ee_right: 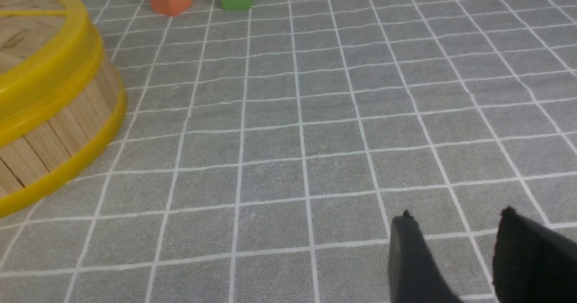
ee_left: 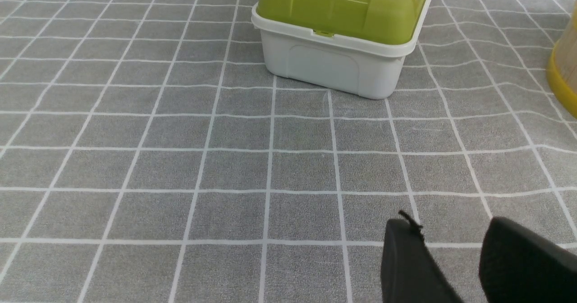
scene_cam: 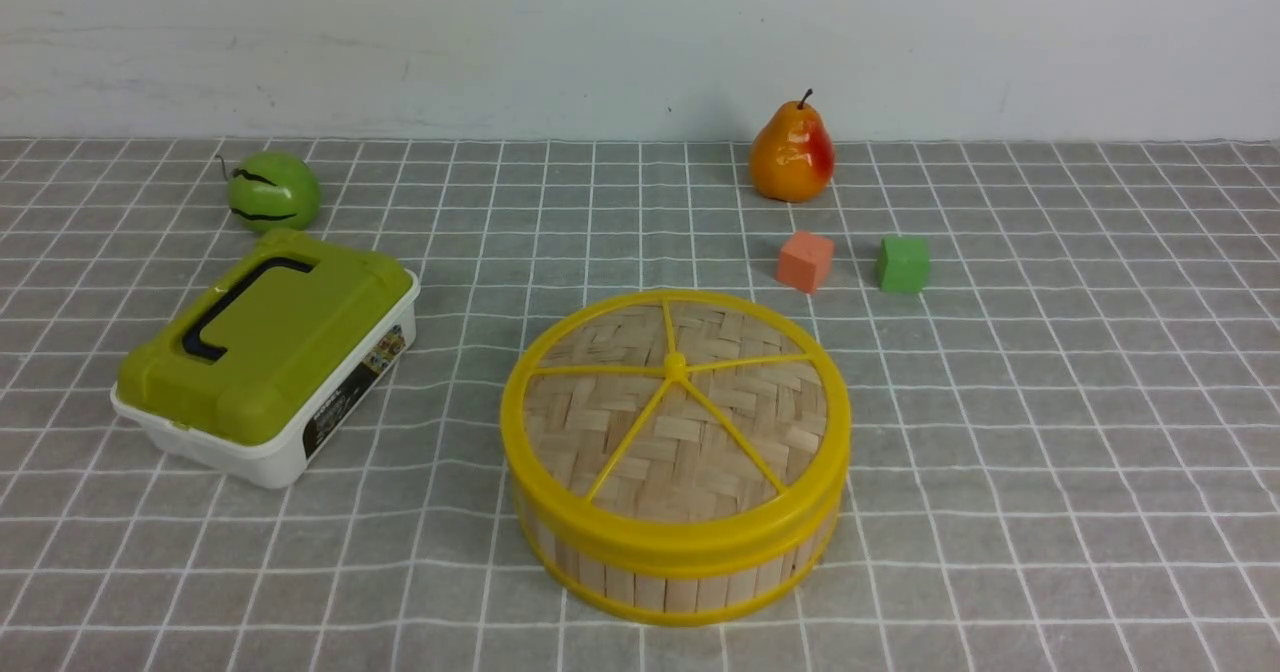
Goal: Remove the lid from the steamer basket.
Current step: Use the right arm to lift the lid of the steamer
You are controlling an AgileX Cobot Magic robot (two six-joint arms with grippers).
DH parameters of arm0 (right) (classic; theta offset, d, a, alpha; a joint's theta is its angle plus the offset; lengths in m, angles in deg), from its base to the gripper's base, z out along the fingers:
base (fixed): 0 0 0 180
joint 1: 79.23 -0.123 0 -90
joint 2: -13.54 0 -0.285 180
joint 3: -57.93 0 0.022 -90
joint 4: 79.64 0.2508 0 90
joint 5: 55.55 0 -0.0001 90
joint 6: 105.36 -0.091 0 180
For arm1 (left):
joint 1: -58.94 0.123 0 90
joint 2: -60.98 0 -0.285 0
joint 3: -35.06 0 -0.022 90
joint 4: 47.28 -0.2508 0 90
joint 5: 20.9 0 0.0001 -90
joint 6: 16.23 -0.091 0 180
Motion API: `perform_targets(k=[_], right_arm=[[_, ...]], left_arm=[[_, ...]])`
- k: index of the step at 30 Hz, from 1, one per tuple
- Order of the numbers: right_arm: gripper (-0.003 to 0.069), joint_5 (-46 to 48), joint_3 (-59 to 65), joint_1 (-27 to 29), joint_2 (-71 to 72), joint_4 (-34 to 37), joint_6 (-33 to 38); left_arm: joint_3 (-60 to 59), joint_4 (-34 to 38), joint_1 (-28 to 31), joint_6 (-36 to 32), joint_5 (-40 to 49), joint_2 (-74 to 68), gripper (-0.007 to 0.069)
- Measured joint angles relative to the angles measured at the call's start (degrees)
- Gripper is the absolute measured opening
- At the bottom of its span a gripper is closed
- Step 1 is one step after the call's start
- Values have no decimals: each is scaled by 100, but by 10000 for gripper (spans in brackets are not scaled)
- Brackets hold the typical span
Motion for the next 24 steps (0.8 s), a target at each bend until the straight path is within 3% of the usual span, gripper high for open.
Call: perform_targets(k=[9, 13, 15, 18, 24], right_arm=[[241, 0, 0, 0, 0, 131, 0], [241, 30, 0, 0, 0, 1393, -426], [241, 112, 7, 0, 0, 2717, -1084], [241, 133, 49, 0, 0, 3824, -1680], [241, 80, 53, 0, 0, 4005, -1570]], left_arm=[[0, 0, 0, 0, 0, 0, 239], [0, 0, 0, 0, 0, 0, 239], [0, 0, 0, 0, 0, 0, 239], [0, 0, 0, 0, 0, 0, 239], [0, 0, 0, 0, 0, 0, 239]])
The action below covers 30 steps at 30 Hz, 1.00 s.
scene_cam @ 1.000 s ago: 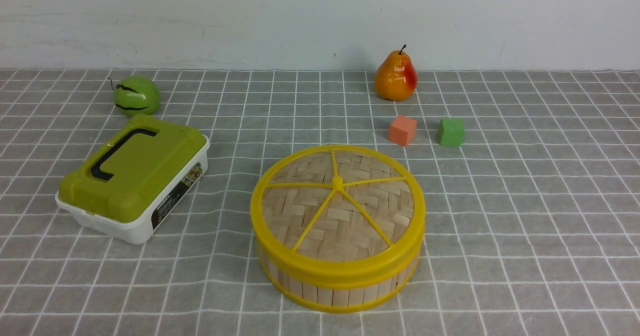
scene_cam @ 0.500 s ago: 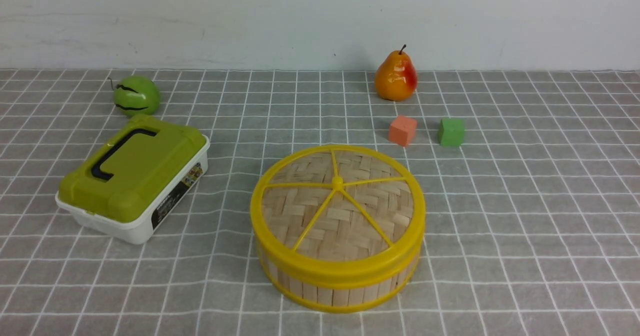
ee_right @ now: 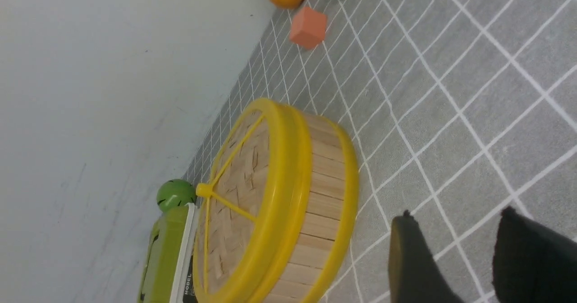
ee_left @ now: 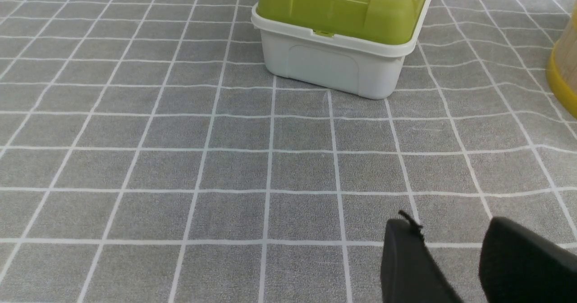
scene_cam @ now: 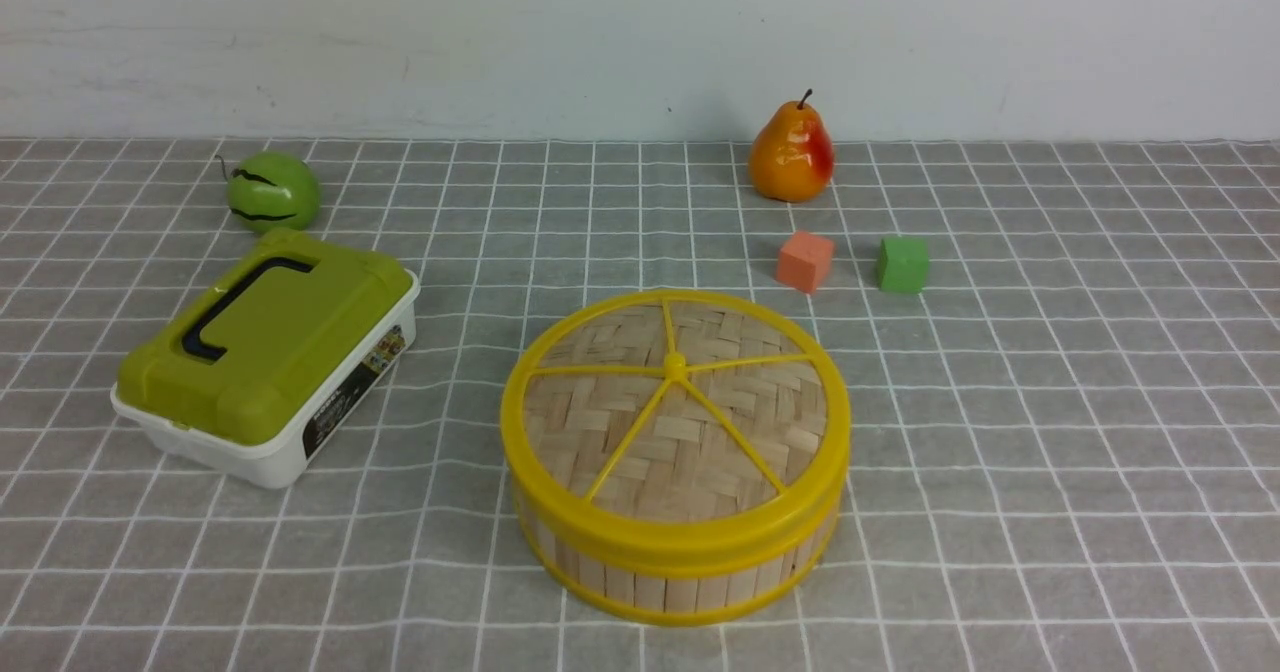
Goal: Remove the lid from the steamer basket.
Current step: Use the right arm to lift the lid of the steamer
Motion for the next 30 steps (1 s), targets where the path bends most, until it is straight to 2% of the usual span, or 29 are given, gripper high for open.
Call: perform_targets(k=[5, 10, 15, 17, 19, 22, 23, 24, 27, 30], right_arm=[[241, -30, 0, 0, 0, -58, 132], [237, 62, -142, 0, 0, -271, 824], [134, 389, -1399, 0, -570, -925, 1650], [33, 873, -2368, 0, -1328, -1431, 2128], [-6, 1421, -3256, 0, -2064, -1848, 2681], [-21, 2471, -4662, 0, -3322, -2326, 3596], [-21, 2538, -4662, 0, -3400, -2347, 3596], [-21, 3075, -5390, 0, -4032, -2444, 4008], [-17, 3807, -6395, -114, -5076, -2449, 4395], [-14, 4124, -7020, -326, -5769, -2465, 4532]], left_arm=[[0, 0, 0, 0, 0, 0, 239], [0, 0, 0, 0, 0, 0, 239], [0, 0, 0, 0, 0, 0, 239], [0, 0, 0, 0, 0, 0, 239], [0, 0, 0, 0, 0, 0, 239], [0, 0, 0, 0, 0, 0, 239], [0, 0, 0, 0, 0, 0, 239], [0, 0, 0, 0, 0, 0, 239], [0, 0, 0, 0, 0, 0, 239], [0, 0, 0, 0, 0, 0, 239]])
